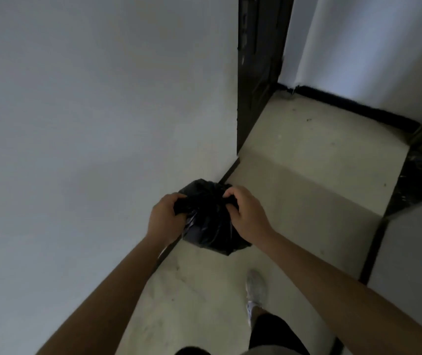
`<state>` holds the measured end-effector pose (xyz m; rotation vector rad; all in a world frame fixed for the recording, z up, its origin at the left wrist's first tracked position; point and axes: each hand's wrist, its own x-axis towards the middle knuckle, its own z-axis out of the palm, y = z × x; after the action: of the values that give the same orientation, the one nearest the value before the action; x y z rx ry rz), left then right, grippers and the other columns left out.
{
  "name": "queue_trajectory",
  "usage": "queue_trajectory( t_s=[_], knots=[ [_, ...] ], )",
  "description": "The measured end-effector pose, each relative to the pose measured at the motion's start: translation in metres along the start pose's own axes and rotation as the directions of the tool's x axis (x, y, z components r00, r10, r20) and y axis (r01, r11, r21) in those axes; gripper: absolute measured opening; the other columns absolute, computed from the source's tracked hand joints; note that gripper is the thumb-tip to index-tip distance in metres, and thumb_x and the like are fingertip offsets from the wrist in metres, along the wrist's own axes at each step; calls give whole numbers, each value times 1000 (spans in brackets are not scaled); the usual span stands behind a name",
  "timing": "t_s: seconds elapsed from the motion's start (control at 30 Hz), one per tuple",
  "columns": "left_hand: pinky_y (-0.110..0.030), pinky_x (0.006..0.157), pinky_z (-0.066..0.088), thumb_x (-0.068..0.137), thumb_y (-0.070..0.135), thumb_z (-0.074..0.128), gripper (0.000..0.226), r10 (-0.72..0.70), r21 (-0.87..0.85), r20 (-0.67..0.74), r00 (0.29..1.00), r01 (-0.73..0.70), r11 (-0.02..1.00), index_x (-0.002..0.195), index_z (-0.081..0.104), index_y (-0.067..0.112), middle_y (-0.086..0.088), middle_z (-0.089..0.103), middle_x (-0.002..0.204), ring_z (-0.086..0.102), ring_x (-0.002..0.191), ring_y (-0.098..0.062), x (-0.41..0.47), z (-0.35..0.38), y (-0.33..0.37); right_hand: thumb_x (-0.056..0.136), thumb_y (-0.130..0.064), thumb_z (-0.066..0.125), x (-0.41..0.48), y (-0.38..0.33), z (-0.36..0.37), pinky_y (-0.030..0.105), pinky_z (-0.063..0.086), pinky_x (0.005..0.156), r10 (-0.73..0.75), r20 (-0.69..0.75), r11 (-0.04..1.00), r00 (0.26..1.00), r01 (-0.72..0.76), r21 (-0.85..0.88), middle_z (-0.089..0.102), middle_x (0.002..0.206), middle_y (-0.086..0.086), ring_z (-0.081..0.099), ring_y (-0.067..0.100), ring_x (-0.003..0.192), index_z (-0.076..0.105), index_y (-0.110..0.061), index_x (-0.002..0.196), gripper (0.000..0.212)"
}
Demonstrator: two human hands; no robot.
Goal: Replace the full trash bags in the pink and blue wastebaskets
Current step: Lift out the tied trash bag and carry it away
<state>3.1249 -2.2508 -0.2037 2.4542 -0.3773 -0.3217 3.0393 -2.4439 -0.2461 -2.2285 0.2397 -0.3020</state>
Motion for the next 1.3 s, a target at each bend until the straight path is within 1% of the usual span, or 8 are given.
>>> queue_trajectory(
  t_s=[0.2, 0.33, 0.43, 0.53, 0.73, 0.87, 1.07, 1.3],
  knots=[
    [-28, 84, 43, 80, 0, 58, 41, -225, 22, 56, 973, 224, 974, 116, 68, 18, -10, 67, 117, 61, 107, -32, 69, 59, -20, 86, 2, 62, 60, 66, 29, 37, 45, 78, 92, 76, 988, 993, -82, -129, 68, 96, 6, 58, 29, 90, 64, -10, 100, 18],
    [-48, 96, 46, 77, 2, 62, 41, -284, 74, 51, 957, 280, 957, 114, 69, 18, -10, 62, 121, 54, 114, -33, 96, 91, -49, 88, 1, 61, 87, 105, 56, 41, 48, 73, 134, 188, 980, 973, -103, -170, 66, 96, 8, 59, 32, 92, 64, -8, 101, 17],
    [-34, 83, 47, 81, 1, 60, 35, -311, 48, 125, 942, 308, 950, 112, 68, 16, -9, 61, 115, 57, 105, -29, 125, 130, -87, 87, 3, 61, 100, 149, 87, 43, 48, 75, 206, 247, 971, 947, -167, -173, 67, 97, 11, 61, 33, 91, 65, -5, 102, 17],
    [-17, 52, 38, 88, 6, 53, 23, -383, 25, 243, 891, 389, 921, 104, 61, 22, 7, 58, 80, 55, 64, -11, 153, 185, -126, 90, 4, 59, 100, 202, 135, 43, 48, 81, 309, 260, 947, 915, -271, -174, 67, 101, 14, 62, 33, 94, 65, -2, 104, 16],
    [-29, 59, 40, 90, 10, 47, 24, -560, -161, 359, 747, 640, 751, 108, 63, 15, -3, 61, 77, 58, 72, -23, 193, 313, -228, 92, 3, 58, 83, 311, 252, 20, 39, 78, 516, 241, 857, 822, -496, -140, 68, 106, 10, 64, 25, 99, 65, -4, 108, 19],
    [-32, 60, 40, 88, 10, 52, 11, -589, -201, 347, 730, 671, 714, 90, 62, 14, -4, 57, 70, 53, 65, -20, 204, 363, -286, 93, -4, 59, 81, 368, 311, 29, 45, 84, 501, 245, 865, 830, -472, -169, 70, 104, 11, 65, 28, 101, 66, -5, 108, 16],
    [-32, 65, 47, 81, 13, 64, 22, -584, -145, 319, 746, 648, 748, 103, 64, 10, -5, 63, 88, 59, 77, -19, 212, 378, -337, 95, -21, 60, 88, 403, 353, 20, 40, 79, 460, 345, 887, 818, -402, -229, 70, 108, 11, 64, 25, 102, 65, -7, 112, 23],
    [-23, 92, 41, 94, 25, 58, 47, -509, -47, 215, 833, 530, 847, 138, 46, 16, -7, 52, 134, 52, 118, -17, 225, 366, -349, 101, -25, 51, 113, 405, 343, 33, 49, 90, 491, 333, 870, 805, -431, -240, 67, 114, 8, 64, 21, 106, 63, -12, 116, 23]
  ],
)
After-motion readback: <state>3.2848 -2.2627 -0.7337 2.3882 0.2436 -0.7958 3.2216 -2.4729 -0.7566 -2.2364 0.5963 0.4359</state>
